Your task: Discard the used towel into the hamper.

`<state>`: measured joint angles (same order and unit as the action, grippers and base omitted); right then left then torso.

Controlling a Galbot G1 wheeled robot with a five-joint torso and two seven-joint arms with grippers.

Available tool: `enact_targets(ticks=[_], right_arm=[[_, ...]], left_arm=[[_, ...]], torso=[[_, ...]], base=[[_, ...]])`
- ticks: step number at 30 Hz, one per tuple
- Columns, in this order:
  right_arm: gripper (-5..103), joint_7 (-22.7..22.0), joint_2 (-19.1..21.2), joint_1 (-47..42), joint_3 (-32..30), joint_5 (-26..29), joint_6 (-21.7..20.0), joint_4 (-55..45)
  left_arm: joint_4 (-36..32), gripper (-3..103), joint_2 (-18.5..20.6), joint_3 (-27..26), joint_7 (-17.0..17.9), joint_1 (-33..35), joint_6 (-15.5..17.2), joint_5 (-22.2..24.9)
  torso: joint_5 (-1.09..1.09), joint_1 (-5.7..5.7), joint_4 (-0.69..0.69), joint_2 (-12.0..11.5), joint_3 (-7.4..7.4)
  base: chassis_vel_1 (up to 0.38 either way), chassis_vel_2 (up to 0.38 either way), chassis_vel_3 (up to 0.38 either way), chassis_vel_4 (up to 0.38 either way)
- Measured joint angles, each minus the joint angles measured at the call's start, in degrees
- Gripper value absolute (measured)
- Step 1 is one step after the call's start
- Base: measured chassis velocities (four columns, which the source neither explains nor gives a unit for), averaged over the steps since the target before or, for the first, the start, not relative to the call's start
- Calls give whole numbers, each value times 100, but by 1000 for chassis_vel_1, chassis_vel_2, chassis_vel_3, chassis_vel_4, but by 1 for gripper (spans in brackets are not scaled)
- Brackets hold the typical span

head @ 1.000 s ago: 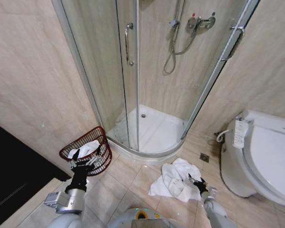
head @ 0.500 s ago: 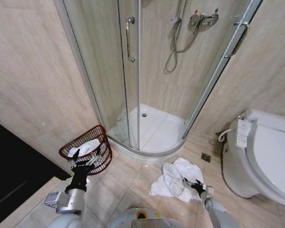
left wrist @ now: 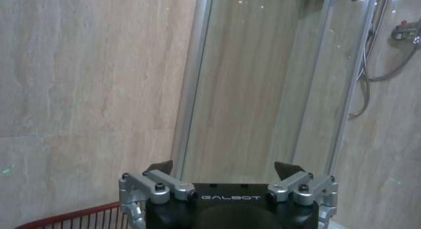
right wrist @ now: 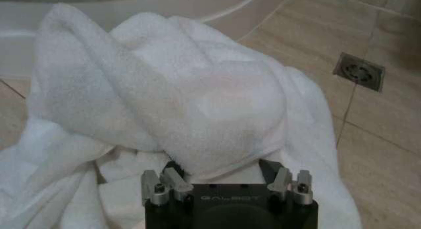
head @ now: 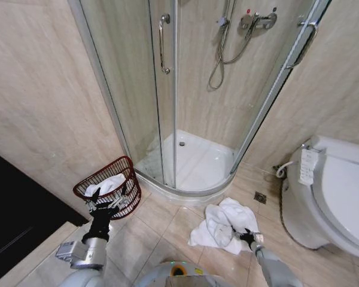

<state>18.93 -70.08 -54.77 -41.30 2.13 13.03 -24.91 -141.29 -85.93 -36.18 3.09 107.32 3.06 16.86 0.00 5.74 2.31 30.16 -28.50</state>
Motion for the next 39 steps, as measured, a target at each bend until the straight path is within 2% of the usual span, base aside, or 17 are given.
enact_targets(ticks=[4, 6, 14, 16, 25, 27, 28, 36, 38, 39], right_arm=[[65, -81, 25, -5, 1, -60, 10, -23], [65, -110, 28, -5, -1, -80, 20, -27], [37, -256, -30, -34, -3, -150, 53, -153], [37, -259, -36, -41, -4, -151, 59, -157], [9, -323, -43, -164, -8, -132, 138, -330], [9, -339, -44, -176, -9, -130, 145, -359], [3, -361, -49, -199, -9, -129, 160, -412], [1, -608, -79, -538, -46, -249, 495, -1176], [1, -723, -76, -635, -80, -269, 814, -1382], [1, -906, -65, -682, -123, -357, 1175, -1463]], left_arm=[[0, 100, 0, 0, 0, 0, 0, 0], [0, 100, 0, 0, 0, 0, 0, 0], [0, 100, 0, 0, 0, 0, 0, 0], [0, 100, 0, 0, 0, 0, 0, 0], [0, 100, 0, 0, 0, 0, 0, 0], [0, 100, 0, 0, 0, 0, 0, 0], [0, 100, 0, 0, 0, 0, 0, 0], [0, 100, 0, 0, 0, 0, 0, 0], [0, 100, 0, 0, 0, 0, 0, 0], [0, 100, 0, 0, 0, 0, 0, 0]], torso=[[0, 4, 0, 9, -5], [0, 6, 0, 11, -6], [0, 12, 0, 25, -14], [0, 13, 0, 27, -15], [0, 17, 0, 36, -20], [0, 17, 0, 36, -21], [0, 18, 0, 37, -21], [1, 19, -1, 41, -23], [-1, 19, -1, 42, -23], [0, 19, 0, 43, -24]], base=[[0, 0, 0, 0], [0, 0, 0, 0], [0, 0, 0, 0], [0, 0, 0, 0], [0, 0, 0, 0], [0, 0, 0, 0], [0, 0, 0, 0], [0, 0, 0, 0], [0, 0, 0, 0], [0, 0, 0, 0]])
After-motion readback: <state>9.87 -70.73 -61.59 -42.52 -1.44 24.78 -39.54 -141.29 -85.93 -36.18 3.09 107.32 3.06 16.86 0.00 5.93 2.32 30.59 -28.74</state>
